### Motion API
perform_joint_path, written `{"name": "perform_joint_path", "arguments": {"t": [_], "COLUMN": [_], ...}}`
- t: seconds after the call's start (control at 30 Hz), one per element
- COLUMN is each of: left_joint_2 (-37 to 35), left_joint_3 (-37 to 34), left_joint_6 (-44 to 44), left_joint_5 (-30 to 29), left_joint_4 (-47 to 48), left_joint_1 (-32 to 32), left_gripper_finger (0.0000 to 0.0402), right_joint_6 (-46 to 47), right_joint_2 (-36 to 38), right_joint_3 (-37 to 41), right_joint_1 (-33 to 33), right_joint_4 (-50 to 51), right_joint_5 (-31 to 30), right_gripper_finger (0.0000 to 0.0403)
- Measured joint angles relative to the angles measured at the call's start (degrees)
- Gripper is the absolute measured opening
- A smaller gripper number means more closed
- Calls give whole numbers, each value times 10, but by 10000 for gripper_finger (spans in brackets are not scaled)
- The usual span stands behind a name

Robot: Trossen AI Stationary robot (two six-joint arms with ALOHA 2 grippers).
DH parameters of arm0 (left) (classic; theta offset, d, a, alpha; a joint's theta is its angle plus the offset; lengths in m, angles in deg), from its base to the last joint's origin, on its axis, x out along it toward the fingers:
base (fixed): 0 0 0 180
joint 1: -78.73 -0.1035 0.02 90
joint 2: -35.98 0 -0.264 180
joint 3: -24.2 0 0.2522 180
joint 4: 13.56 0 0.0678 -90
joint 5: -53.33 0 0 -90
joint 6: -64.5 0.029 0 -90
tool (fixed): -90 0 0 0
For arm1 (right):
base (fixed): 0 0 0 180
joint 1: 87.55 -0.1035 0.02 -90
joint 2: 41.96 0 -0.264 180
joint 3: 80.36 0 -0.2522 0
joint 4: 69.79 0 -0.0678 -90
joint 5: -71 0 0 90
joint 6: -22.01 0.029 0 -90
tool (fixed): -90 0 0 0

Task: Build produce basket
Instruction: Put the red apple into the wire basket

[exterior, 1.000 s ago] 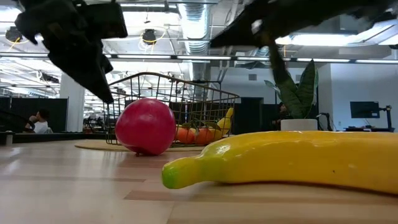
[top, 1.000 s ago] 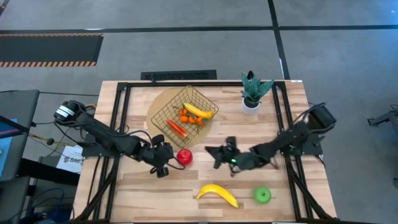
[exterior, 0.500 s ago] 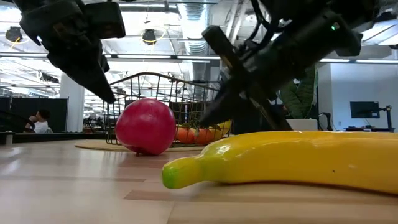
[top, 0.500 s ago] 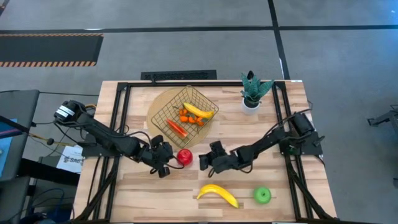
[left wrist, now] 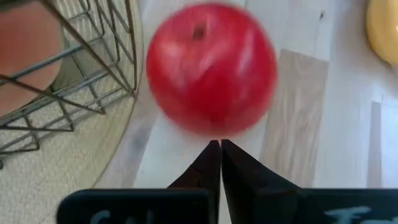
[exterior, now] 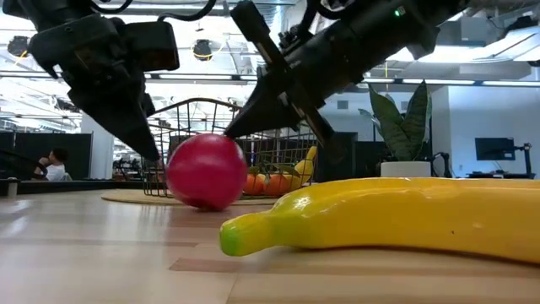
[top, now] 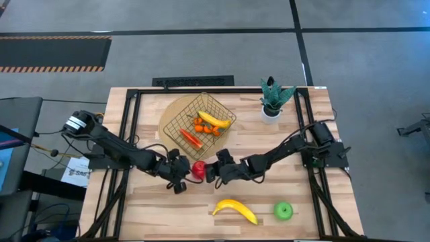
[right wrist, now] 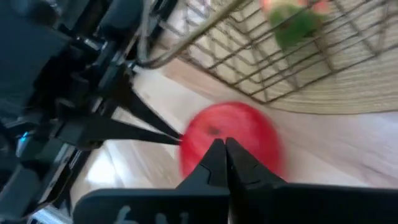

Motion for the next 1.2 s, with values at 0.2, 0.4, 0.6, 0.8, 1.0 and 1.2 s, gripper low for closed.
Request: {"name": "perform_joint_path", "arguments": {"t": [0.2,0.4,0.6,0.8,1.0,1.2], "left_joint_2": [3,3,3,3,3,3], "left_joint_3": [1,1,1,1,1,1], "left_joint_6": [8,9,8,6,5,5], "left_joint_5": [2,6,10,10,4,6], "left_joint_4": [-19,-15,-13,-25,-43,-51], "left_joint_1": [0,-1,-1,-1,-2,-2], "left_gripper_finger": [0,0,0,0,0,0], "right_joint_6": [3,27,39,39,39,38], "right_joint_2": [0,-2,4,5,5,5], "right_joint_3": [-1,0,0,0,0,1], "right_joint_1": [-1,-14,-16,-16,-16,-13], "right_joint_4": [26,95,134,125,108,72], "right_joint_5": [26,50,68,67,46,21], "right_gripper_finger": [0,0,0,0,0,0]}}
